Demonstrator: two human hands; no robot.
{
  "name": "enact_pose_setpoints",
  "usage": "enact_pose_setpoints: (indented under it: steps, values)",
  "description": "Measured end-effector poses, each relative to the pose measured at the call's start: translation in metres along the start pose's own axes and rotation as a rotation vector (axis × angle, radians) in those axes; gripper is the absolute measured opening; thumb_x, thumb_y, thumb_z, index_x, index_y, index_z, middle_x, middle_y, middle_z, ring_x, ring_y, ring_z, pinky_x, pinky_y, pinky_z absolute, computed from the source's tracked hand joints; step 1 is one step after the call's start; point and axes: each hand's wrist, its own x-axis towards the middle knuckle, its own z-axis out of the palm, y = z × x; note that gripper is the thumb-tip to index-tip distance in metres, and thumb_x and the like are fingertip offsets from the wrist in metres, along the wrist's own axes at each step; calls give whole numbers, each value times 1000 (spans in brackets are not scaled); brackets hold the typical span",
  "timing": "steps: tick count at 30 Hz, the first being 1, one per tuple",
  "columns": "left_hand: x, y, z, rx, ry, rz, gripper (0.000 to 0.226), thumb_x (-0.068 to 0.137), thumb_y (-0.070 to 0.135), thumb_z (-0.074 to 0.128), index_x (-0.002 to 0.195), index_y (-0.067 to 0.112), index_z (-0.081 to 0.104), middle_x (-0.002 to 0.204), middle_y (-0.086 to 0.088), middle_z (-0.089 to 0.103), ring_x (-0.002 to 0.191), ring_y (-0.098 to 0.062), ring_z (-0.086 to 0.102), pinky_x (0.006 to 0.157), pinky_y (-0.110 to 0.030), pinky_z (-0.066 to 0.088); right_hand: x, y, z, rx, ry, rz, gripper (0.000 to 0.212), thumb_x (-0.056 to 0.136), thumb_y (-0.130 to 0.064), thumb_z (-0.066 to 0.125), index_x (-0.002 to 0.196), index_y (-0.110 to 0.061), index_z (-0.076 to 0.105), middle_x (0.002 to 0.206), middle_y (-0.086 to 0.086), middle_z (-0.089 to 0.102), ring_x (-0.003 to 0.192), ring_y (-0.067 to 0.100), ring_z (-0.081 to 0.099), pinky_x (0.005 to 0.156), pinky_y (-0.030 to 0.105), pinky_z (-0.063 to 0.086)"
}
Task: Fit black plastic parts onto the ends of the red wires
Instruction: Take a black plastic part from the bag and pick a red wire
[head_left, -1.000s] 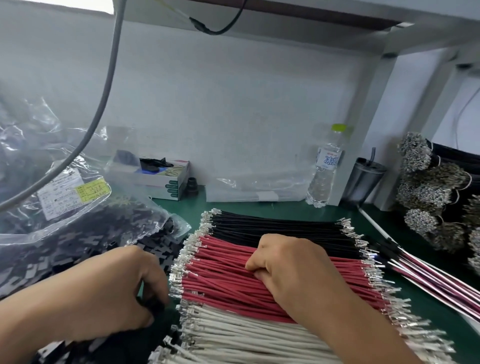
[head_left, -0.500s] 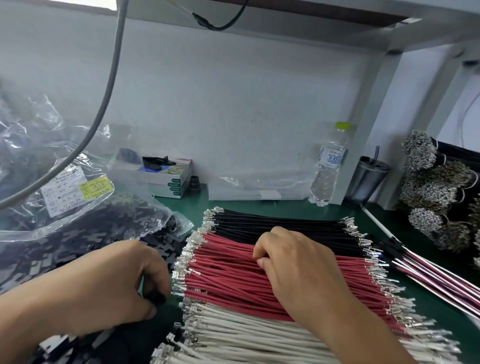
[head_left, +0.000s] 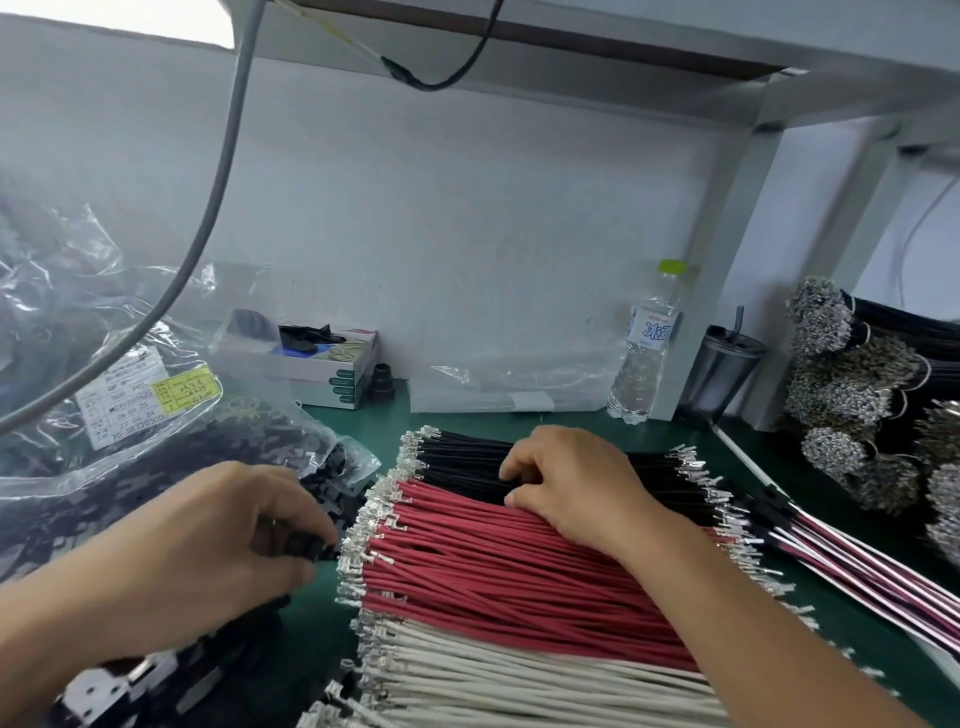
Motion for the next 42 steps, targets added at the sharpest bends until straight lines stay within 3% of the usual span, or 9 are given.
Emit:
enact_pose_setpoints:
  steps: [3, 8, 12, 14, 18, 21, 27, 36, 42]
  values:
    - [0, 5, -5, -45, 144, -22, 31, 65, 50, 83, 93, 56, 71, 83, 30, 69, 62, 4, 65, 53, -9, 48, 5, 3, -1, -8, 52, -19, 12, 86, -42, 73, 96, -37, 76, 96, -19, 68, 98, 4, 62, 79, 28, 46]
    - [3, 11, 0, -170, 437, -65, 36, 69, 33, 90, 91, 52, 70, 74, 27, 71, 64, 5, 67, 61, -2, 45, 2, 2, -12, -65, 78, -68, 19, 99, -35, 58, 107, -33, 75, 107, -16, 72, 99, 8, 65, 86, 29, 50]
    - [6, 19, 7, -373, 532, -68, 31, 73, 27, 89, 92, 46, 73, 75, 18, 76, 60, 0, 70, 57, -10, 52, -3, -1, -15, -315, 145, -220, 20, 97, -7, 50, 96, -21, 65, 86, -7, 60, 68, 16, 56, 61, 31, 47]
    - [7, 25, 11, -572, 514, -91, 26, 72, 27, 89, 90, 41, 77, 74, 7, 78, 57, -8, 71, 51, -14, 54, -4, -3, -17, -367, 185, -256, 21, 95, -2, 50, 93, -20, 62, 83, -6, 52, 60, 16, 49, 54, 30, 41]
    - [9, 32, 14, -1034, 417, -116, 31, 64, 24, 89, 94, 19, 81, 85, -16, 79, 65, -21, 75, 56, -21, 59, -10, -3, -26, -322, 268, -265, 25, 100, -11, 52, 112, -25, 69, 100, -9, 57, 78, 16, 61, 67, 33, 54]
    - [9, 39, 14, -1175, 351, -148, 47, 55, 24, 100, 98, 14, 83, 90, -25, 77, 74, -32, 77, 63, -27, 63, -26, -3, -36, -165, 486, -283, 43, 89, 4, 65, 123, -22, 71, 90, -2, 57, 71, 20, 56, 59, 37, 53]
    - [4, 62, 14, -1158, 357, -95, 33, 60, 14, 89, 93, 12, 84, 86, -23, 78, 72, -30, 78, 56, -26, 60, -81, -14, -22, 75, 711, -335, 20, 98, -41, 58, 97, -30, 75, 81, -15, 49, 66, 3, 47, 60, 13, 38]
    - [3, 80, 22, -1126, 261, -12, 17, 82, 27, 72, 98, 22, 70, 92, -18, 77, 52, -28, 61, 39, -24, 43, -95, -17, -6, 154, 624, -284, 28, 98, -19, 54, 120, -26, 70, 95, -18, 59, 67, 3, 55, 52, 24, 50]
    - [3, 84, 26, -1212, 268, -76, 30, 72, 22, 77, 100, 11, 81, 74, -20, 68, 50, -20, 55, 41, -25, 44, -96, -13, -10, 266, 645, -222, 22, 95, -46, 55, 93, -35, 74, 82, -21, 57, 69, 2, 57, 59, 18, 45]
